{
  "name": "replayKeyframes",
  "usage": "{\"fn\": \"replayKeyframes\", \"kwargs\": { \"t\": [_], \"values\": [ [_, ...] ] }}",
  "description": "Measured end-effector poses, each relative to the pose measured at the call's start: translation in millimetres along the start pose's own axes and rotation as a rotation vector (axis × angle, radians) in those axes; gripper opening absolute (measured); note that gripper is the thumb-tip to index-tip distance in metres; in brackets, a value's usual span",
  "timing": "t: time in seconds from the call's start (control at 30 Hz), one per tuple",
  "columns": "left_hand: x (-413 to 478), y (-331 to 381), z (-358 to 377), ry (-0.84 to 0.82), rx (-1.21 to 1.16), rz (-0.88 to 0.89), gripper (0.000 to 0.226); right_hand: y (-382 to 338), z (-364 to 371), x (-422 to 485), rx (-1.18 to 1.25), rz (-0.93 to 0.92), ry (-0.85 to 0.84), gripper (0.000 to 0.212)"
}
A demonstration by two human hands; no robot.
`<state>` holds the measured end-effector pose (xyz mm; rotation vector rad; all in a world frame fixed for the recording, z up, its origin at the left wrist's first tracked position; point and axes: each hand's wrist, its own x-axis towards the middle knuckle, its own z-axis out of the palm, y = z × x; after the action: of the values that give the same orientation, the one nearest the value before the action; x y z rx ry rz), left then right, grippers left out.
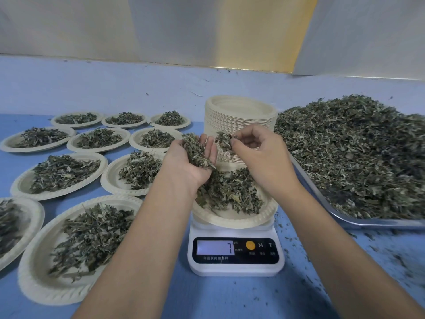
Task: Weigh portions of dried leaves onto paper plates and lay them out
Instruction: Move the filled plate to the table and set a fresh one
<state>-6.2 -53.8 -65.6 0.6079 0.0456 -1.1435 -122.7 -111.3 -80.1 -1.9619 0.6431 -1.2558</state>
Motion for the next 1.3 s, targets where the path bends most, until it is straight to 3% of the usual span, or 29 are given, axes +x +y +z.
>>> {"fn": "replayKeyframes", "kwargs": {
  "t": [0.33, 0.67, 0.87, 1.03, 1.2, 1.3],
  "values": [
    [-7, -4, 10, -0.07, 0.07, -0.012, 0.031, -15, 0, 0, 0.138, -0.021, -0.036, 0.019],
    [-8, -25, 30, -0.113, 0.12, -0.065, 0.038, -12, -16, 0, 0.008, 0.081, -0.078, 0.013],
    [-10, -56, 57, -0.171, 0.042, -0.104, 0.033, -4, -48, 0, 0.218, 0.248, 0.195, 0.006],
    [-10, -109, 86, -0.213, 0.18, -0.205, 0.033, 11, -73, 1, 0.521, 0.521, 0.357, 0.025],
    [3, -166, 102, -0.134, 0.077, -0.316, 0.022, 30, -104, -6, 0.824, 0.669, 0.472, 0.029],
    [21, -195, 103, -0.054, 0.26, -0.292, 0.031, 45, -126, -9, 0.823, 0.773, 0.547, 0.025]
  ]
}}
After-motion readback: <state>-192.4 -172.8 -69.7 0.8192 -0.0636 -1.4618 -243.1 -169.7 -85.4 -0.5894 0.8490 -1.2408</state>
